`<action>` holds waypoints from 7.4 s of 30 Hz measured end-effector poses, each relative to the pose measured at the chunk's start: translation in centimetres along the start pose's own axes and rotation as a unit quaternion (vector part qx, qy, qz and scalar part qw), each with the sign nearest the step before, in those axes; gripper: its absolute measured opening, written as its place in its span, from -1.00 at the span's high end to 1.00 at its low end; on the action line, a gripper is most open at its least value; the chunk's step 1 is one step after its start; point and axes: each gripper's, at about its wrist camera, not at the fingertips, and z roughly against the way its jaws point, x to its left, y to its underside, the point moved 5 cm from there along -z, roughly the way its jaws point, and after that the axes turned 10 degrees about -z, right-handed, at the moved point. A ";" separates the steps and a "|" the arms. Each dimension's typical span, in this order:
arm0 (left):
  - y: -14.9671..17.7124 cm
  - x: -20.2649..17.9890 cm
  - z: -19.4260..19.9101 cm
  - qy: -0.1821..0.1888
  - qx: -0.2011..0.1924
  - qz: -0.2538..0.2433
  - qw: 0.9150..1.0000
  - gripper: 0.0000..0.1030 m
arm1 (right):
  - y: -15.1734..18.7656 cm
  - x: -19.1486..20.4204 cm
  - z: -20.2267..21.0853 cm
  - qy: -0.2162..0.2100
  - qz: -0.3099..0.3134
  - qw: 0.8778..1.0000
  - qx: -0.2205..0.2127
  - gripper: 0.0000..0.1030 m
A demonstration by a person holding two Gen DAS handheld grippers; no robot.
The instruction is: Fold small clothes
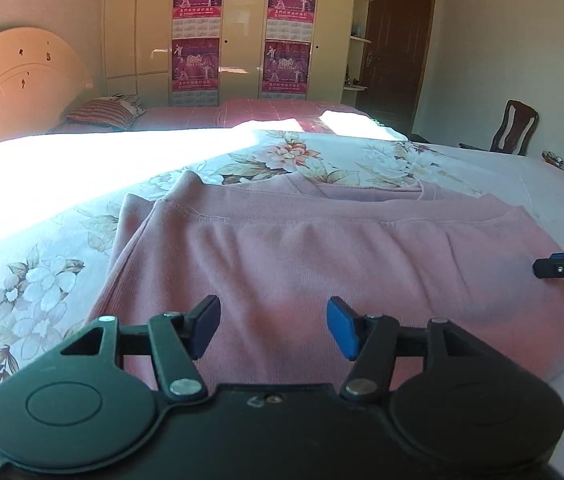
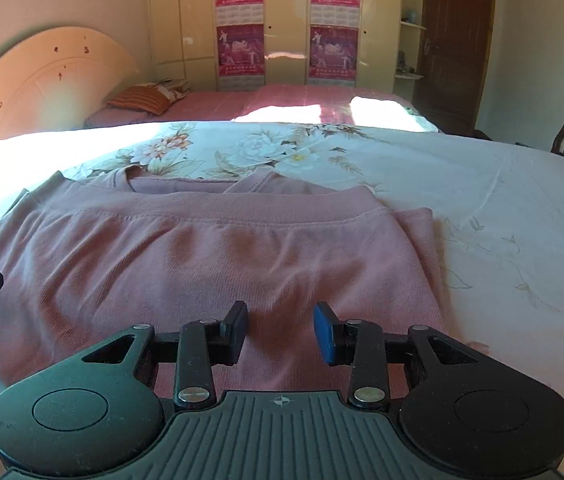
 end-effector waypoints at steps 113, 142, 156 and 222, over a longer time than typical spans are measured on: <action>-6.1 -19.1 0.6 0.161 -0.033 -0.051 0.985 -0.32 | -3.5 -9.5 3.9 -0.136 -0.205 0.968 0.047 -0.26; -3.4 -16.7 -3.8 0.134 0.039 0.043 0.989 -0.37 | -1.5 -12.2 2.4 -0.122 -0.175 0.976 0.052 0.79; -2.8 -17.4 -3.3 0.133 0.040 0.064 0.988 -0.33 | 1.4 -12.9 7.2 -0.068 -0.126 0.988 0.062 0.45; -8.1 -18.7 -5.3 0.051 0.024 0.002 0.998 -0.31 | -1.9 -6.7 -1.7 -0.038 0.044 0.998 0.010 0.32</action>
